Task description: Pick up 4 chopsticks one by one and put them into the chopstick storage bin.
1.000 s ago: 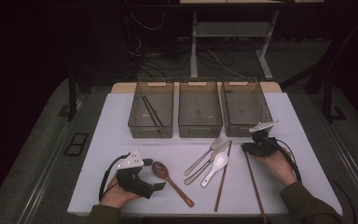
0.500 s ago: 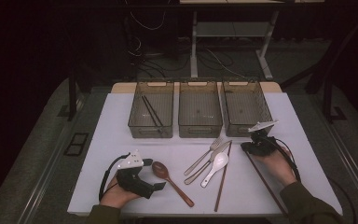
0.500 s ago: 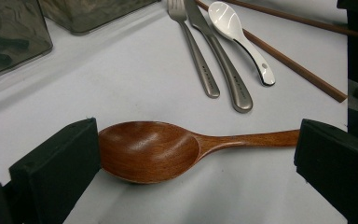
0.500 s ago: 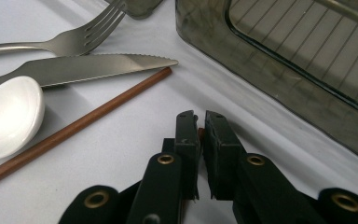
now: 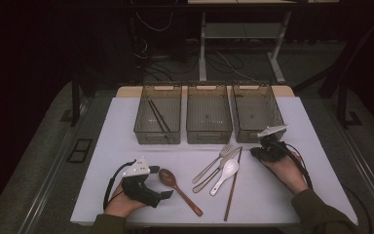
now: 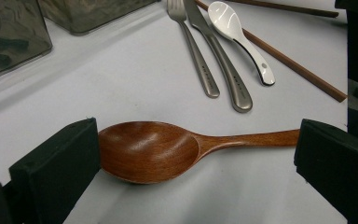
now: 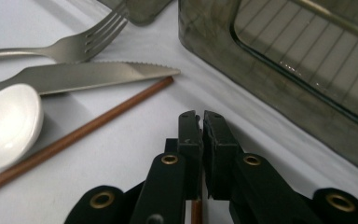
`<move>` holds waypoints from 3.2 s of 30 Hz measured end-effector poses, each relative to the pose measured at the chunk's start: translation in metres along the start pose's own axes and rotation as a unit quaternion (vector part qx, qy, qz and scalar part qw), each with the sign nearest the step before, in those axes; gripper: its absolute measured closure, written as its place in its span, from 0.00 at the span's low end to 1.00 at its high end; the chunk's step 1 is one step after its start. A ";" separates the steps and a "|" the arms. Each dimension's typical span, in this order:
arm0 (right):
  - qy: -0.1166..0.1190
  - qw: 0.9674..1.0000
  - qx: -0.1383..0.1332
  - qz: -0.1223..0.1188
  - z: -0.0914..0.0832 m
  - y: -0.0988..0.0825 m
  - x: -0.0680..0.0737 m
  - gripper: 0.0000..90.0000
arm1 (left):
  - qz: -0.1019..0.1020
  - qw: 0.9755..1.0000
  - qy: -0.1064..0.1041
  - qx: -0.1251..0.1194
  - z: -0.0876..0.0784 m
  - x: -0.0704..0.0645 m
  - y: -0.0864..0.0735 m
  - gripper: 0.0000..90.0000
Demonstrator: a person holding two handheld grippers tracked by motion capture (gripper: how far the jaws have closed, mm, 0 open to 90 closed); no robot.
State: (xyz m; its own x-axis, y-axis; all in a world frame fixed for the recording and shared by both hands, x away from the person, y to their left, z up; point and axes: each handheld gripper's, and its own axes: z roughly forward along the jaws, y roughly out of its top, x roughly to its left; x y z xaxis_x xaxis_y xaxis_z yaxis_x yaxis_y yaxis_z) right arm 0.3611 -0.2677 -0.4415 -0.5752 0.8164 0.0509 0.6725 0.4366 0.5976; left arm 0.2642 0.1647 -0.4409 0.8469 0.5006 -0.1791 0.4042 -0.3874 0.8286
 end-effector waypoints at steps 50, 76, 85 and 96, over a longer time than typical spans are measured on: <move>0.023 1.000 -0.004 -0.014 -0.076 -0.091 -0.005 0.89 | 0.001 1.000 0.002 -0.002 -0.002 0.000 0.000 0.00; 0.054 0.998 -0.017 0.013 -0.082 -0.088 -0.014 0.94 | 0.001 1.000 0.001 -0.001 -0.001 0.000 0.000 0.00; 0.079 0.996 -0.039 -0.001 -0.087 -0.073 -0.009 0.94 | 0.001 1.000 0.002 0.001 0.000 0.000 0.000 0.00; 0.110 0.991 -0.068 -0.034 -0.086 -0.039 0.005 0.94 | 0.002 1.000 0.001 0.003 0.000 0.000 0.000 0.00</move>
State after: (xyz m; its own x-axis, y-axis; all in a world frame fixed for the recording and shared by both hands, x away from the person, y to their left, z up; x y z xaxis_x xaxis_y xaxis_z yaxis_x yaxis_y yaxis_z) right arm 0.2917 -0.3133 -0.3962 -0.7149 0.6779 0.1710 0.5683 0.4209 0.7070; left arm 0.2640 0.1641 -0.4409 0.8479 0.5004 -0.1749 0.4029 -0.3939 0.8261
